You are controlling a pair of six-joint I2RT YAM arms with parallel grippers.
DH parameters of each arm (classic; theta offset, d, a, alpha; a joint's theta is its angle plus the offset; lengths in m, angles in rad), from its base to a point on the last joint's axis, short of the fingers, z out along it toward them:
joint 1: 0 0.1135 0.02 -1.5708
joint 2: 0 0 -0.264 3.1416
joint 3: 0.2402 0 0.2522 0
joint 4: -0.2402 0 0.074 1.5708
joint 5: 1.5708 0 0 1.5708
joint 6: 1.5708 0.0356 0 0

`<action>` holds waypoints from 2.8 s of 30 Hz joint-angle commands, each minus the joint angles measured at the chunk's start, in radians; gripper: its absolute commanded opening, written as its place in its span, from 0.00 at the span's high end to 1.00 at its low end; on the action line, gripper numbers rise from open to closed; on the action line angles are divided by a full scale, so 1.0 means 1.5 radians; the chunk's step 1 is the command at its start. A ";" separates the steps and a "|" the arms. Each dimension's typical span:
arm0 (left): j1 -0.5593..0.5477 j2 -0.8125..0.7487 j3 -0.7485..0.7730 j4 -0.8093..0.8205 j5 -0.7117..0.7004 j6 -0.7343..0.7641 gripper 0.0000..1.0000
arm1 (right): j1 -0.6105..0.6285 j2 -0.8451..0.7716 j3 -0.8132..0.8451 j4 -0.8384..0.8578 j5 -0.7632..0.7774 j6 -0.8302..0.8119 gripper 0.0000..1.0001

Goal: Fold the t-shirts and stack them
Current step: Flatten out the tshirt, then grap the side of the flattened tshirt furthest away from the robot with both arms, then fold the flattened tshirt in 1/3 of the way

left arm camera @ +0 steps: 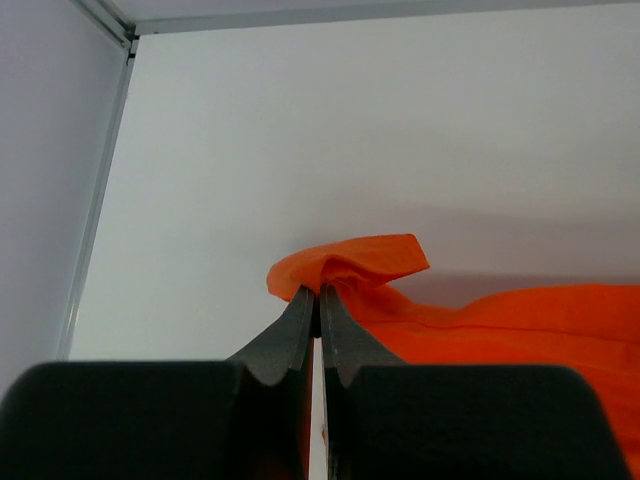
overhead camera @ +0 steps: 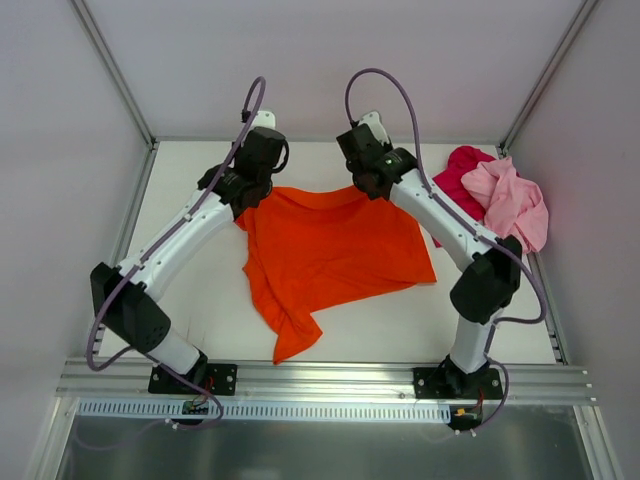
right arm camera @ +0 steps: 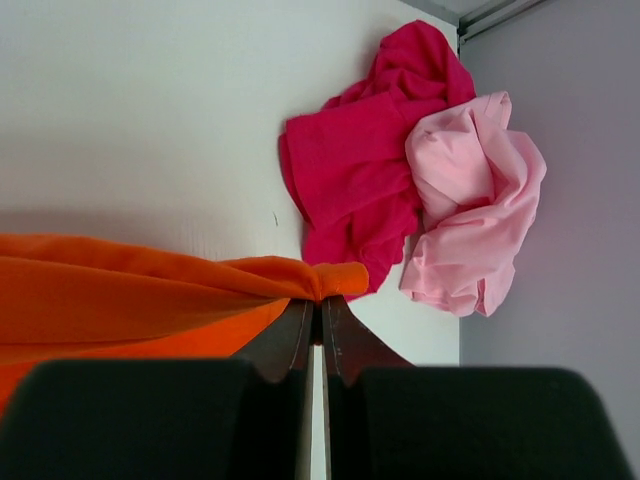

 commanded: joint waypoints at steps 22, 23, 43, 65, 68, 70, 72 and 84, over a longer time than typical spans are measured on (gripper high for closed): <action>0.089 0.294 0.346 -0.004 0.030 -0.128 1.00 | -0.196 0.175 0.211 -0.012 0.099 0.082 0.99; 0.092 0.288 0.339 0.002 0.032 -0.124 1.00 | -0.196 0.163 0.175 0.025 0.096 0.072 0.99; 0.175 0.161 0.124 0.086 0.149 -0.120 1.00 | -0.216 0.159 0.130 0.098 0.059 0.015 0.99; -0.023 0.060 0.055 -0.039 0.134 -0.156 1.00 | -0.207 0.080 0.119 -0.201 -0.070 0.116 0.99; -0.036 0.046 0.038 -0.062 0.128 -0.175 1.00 | -0.207 0.068 0.112 -0.253 -0.091 0.129 0.99; -0.045 0.041 0.023 -0.076 0.119 -0.185 1.00 | -0.207 0.061 0.114 -0.271 -0.100 0.139 0.99; -0.060 0.026 0.005 -0.091 0.114 -0.201 1.00 | -0.206 0.056 0.113 -0.290 -0.120 0.144 0.99; -0.103 -0.039 -0.191 -0.112 0.156 -0.339 1.00 | -0.187 0.053 0.090 -0.351 -0.158 0.147 0.99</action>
